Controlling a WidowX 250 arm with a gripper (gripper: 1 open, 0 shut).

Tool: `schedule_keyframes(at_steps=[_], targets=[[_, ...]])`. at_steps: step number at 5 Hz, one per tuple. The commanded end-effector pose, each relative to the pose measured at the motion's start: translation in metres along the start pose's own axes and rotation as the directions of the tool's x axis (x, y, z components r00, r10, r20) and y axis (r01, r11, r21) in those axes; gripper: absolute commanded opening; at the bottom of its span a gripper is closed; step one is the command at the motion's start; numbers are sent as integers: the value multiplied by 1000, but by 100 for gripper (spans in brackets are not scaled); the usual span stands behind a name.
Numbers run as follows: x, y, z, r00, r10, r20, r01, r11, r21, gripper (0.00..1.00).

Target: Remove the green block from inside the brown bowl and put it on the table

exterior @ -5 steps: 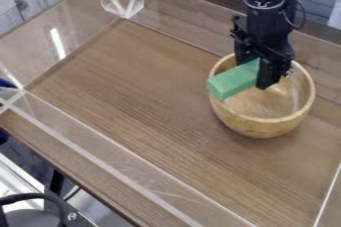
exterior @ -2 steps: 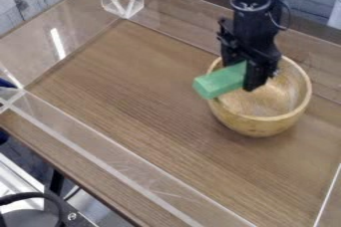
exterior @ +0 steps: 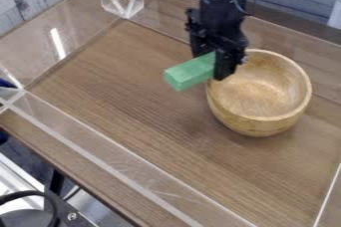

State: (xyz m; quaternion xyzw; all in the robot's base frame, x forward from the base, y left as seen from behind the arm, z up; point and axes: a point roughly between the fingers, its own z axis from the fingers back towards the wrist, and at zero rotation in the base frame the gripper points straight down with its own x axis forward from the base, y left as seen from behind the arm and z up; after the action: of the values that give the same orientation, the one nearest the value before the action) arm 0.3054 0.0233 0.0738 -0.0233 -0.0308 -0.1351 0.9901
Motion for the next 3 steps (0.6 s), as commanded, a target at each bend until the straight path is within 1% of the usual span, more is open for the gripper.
schedule_keyframes(at_steps=[1,2,3], targets=[[-11,16,18,998,36,49,-38,999,36,0],[-22,27,10,997,71,19,-72,996,46,0],[-40,36,-4,996,93,-16,-92,994,56,0]])
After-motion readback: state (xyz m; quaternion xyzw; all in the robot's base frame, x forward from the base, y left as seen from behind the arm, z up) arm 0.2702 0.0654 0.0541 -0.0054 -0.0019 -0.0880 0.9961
